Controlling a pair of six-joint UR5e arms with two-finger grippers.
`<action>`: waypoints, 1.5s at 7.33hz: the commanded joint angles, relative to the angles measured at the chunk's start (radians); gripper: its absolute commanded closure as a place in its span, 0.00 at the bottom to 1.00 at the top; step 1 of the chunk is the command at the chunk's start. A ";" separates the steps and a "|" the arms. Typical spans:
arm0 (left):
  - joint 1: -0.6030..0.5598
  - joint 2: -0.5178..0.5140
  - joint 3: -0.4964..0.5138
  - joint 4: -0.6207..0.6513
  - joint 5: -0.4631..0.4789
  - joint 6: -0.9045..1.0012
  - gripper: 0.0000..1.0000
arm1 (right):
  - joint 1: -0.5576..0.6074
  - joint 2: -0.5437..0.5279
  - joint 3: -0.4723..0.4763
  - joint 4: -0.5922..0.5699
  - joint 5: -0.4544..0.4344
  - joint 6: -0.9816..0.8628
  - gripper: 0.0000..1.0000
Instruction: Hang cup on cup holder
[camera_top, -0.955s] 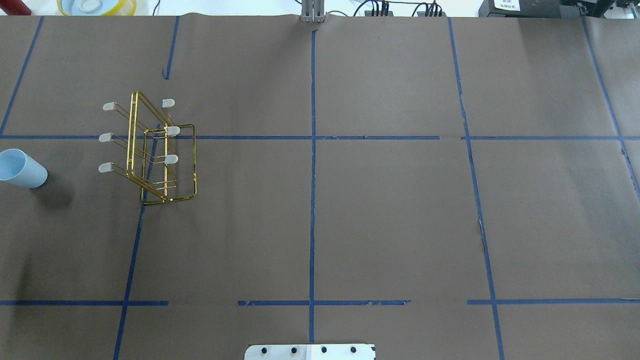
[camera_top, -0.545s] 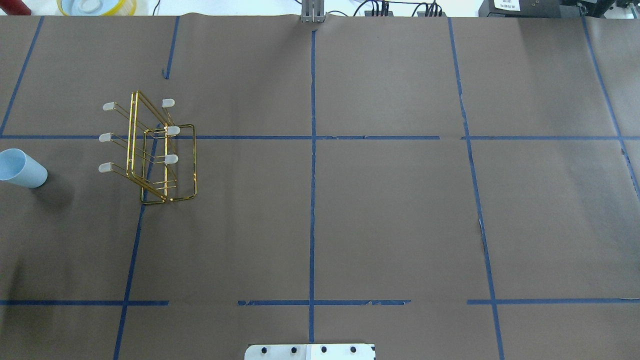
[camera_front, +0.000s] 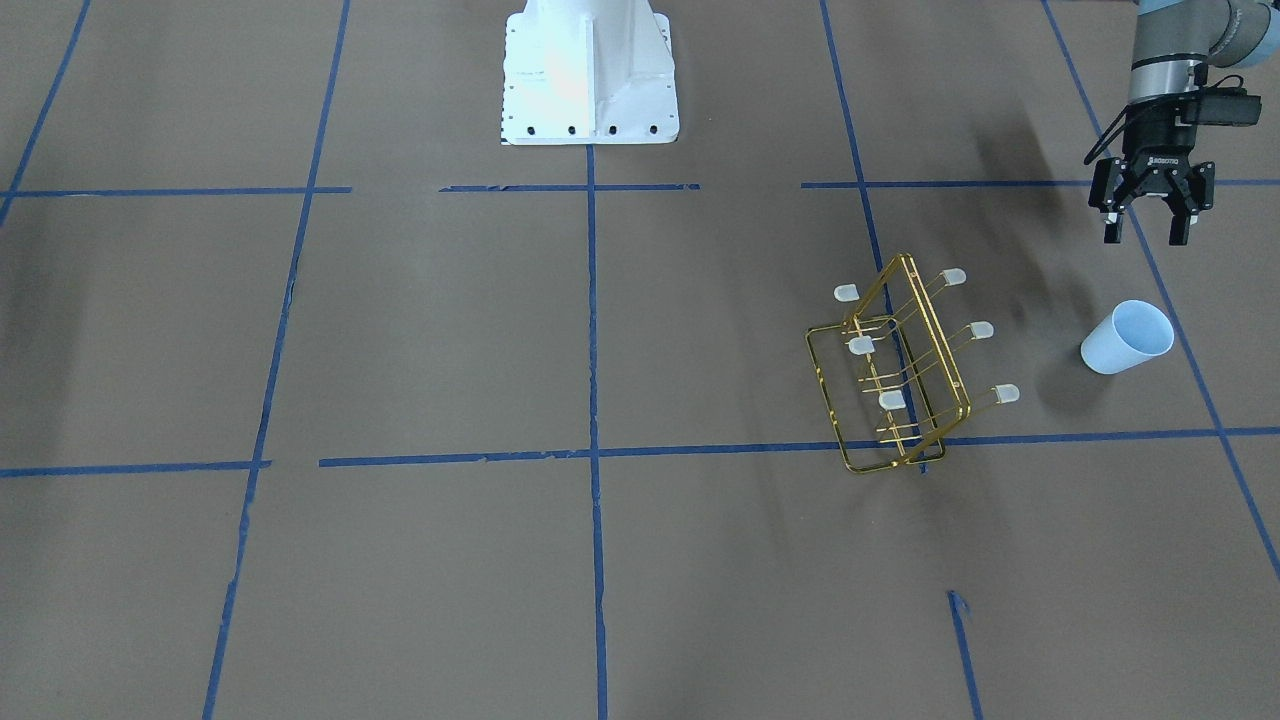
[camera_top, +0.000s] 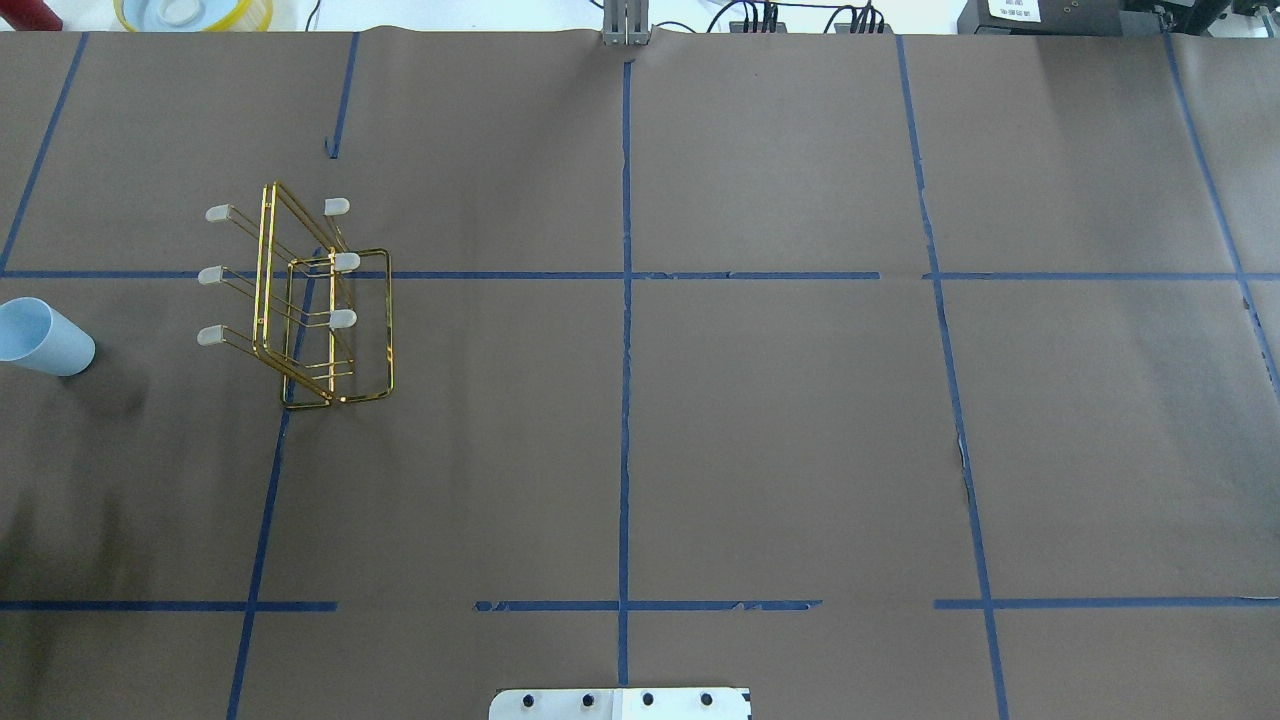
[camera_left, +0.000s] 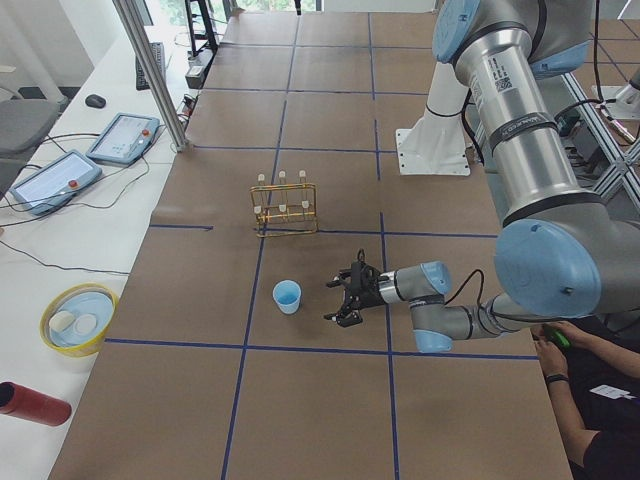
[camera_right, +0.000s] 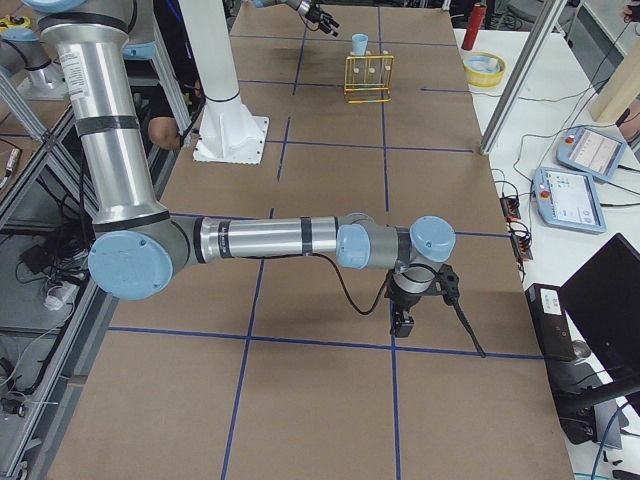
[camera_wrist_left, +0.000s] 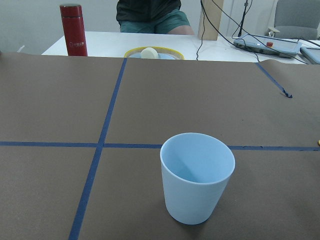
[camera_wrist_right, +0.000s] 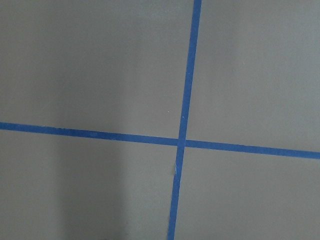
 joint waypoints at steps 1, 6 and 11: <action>0.028 -0.035 0.071 0.000 0.120 -0.010 0.01 | 0.000 0.000 -0.001 0.000 0.000 0.000 0.00; -0.001 -0.085 0.074 0.058 0.128 0.095 0.02 | 0.000 0.000 -0.001 0.000 0.000 0.002 0.00; -0.062 -0.209 0.135 0.060 0.123 0.019 0.01 | 0.000 0.000 -0.001 0.000 0.000 0.002 0.00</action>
